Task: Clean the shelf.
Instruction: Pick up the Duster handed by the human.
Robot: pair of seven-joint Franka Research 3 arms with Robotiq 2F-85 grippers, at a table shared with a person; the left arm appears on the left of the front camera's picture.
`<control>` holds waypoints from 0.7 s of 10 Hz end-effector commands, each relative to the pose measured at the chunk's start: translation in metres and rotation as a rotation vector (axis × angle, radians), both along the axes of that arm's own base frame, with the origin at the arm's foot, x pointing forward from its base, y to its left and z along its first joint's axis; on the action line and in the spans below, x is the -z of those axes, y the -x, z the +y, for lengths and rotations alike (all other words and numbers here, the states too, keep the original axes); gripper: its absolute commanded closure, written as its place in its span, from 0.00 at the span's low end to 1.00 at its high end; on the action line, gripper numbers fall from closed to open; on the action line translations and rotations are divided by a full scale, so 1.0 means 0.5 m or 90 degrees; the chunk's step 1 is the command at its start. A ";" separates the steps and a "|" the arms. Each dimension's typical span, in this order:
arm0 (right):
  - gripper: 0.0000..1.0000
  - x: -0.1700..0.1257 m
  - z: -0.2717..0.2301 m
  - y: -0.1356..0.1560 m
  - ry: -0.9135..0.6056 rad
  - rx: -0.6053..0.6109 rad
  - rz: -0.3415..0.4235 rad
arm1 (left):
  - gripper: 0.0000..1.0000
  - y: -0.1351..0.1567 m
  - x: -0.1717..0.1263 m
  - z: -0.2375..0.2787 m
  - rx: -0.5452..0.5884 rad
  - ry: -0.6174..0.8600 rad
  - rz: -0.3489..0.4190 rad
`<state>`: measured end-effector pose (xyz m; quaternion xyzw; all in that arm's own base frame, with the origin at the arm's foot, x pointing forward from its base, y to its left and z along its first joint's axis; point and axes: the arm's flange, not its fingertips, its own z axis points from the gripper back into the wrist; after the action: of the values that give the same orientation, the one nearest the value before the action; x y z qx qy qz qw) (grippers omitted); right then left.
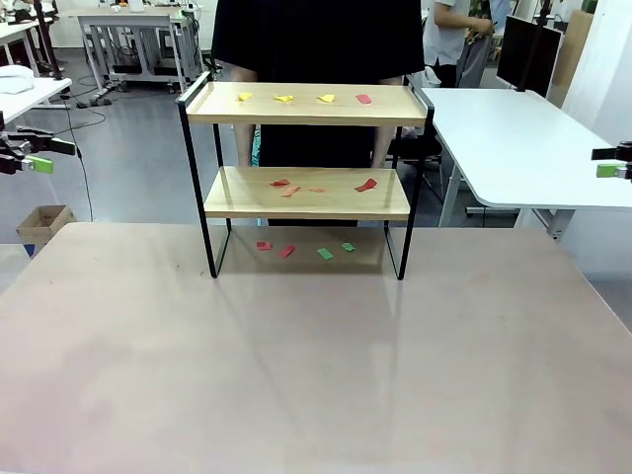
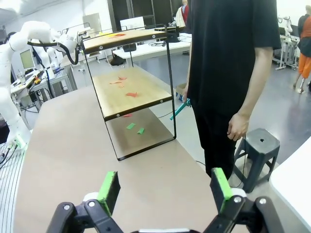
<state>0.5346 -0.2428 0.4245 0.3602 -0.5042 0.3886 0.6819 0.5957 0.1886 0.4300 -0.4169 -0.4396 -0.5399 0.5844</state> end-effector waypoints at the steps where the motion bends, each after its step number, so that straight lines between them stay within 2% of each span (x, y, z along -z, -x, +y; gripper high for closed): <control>1: 0.00 -0.002 -0.011 -0.017 -0.015 -0.001 -0.024 | 0.00 -0.021 0.000 0.015 0.021 0.032 -0.015; 6: 0.00 0.009 -0.026 -0.033 -0.007 0.022 -0.032 | 0.00 -0.038 0.018 0.023 0.027 0.053 -0.018; 7: 0.00 0.008 -0.018 -0.016 -0.004 0.010 -0.004 | 0.00 -0.042 0.020 0.018 0.020 0.038 -0.010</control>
<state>0.5442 -0.2538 0.4187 0.3561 -0.5118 0.3802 0.6831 0.6113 0.1990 0.4167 -0.4377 -0.4477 -0.5414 0.5611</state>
